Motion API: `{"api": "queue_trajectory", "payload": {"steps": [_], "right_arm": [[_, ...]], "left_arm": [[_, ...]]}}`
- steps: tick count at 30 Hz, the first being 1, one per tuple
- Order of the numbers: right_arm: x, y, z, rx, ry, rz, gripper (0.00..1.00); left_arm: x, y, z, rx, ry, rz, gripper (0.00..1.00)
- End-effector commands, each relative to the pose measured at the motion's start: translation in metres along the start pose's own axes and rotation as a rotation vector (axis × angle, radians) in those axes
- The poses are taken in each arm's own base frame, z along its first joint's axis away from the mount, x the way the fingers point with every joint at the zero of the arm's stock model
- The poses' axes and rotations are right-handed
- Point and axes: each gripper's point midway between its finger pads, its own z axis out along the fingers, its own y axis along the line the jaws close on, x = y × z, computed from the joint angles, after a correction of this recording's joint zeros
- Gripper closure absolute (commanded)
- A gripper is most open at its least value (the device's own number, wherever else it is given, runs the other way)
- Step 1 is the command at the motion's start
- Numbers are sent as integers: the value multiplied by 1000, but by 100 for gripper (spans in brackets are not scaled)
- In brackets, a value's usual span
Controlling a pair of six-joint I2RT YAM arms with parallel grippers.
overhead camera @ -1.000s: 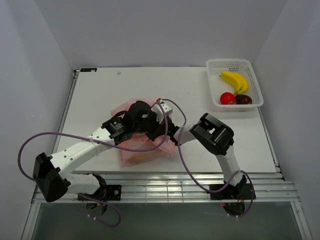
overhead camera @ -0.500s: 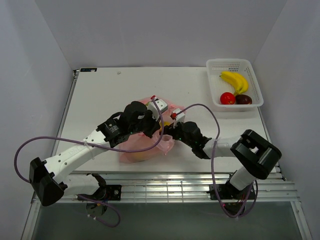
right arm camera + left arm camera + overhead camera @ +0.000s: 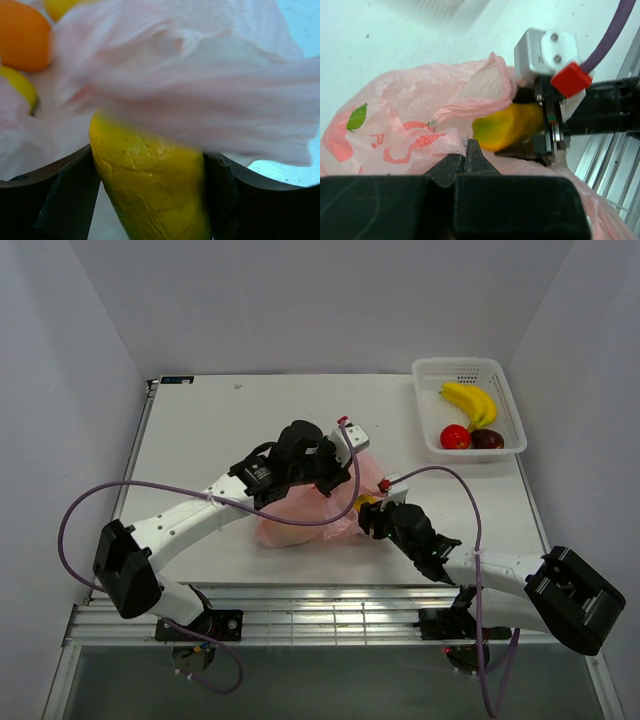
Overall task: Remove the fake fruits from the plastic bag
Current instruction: Take out the fake fruit from the plastic bag.
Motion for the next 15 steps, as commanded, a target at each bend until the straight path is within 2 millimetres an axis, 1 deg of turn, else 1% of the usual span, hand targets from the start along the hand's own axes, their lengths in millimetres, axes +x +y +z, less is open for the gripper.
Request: {"api": "queue_trajectory", "payload": {"steps": [1, 3, 4, 6, 7, 8, 9, 10, 11, 12, 13, 14, 15], "right_arm": [[2, 6, -6, -29, -9, 65, 92], [1, 14, -9, -66, -17, 108, 92], [-4, 22, -10, -110, -30, 121, 92], [-20, 33, -11, -150, -57, 148, 92], [-22, 36, -11, -159, -46, 150, 92], [-28, 37, -12, -158, -51, 154, 92], [-43, 41, -11, -157, -65, 170, 92], [-50, 37, -13, -130, -72, 175, 92], [-44, 32, -15, -97, -33, 169, 92], [-47, 29, -17, -77, -30, 172, 92], [-59, 26, -20, -56, -55, 179, 92], [-56, 23, -22, -41, -37, 173, 92], [-62, 23, -26, -43, -50, 180, 92]], "left_arm": [[-49, -15, 11, 133, -138, 136, 100], [-57, -13, 20, 133, -165, 160, 100], [-59, -9, 28, 121, -162, 167, 100], [-57, 2, 34, 68, -133, 157, 99], [-55, 6, 35, 45, -114, 143, 93], [-48, 8, 32, 25, -78, 107, 84], [-42, 17, 28, -34, -56, 81, 74], [-37, 20, 22, -66, -43, 51, 50], [-41, 22, 4, -96, -56, 23, 36], [-28, 22, -3, -126, -37, -52, 18], [-26, 25, -14, -172, -41, -96, 2], [-32, 26, -40, -211, -72, -155, 2], [-28, 23, -51, -231, -81, -261, 2]]}}
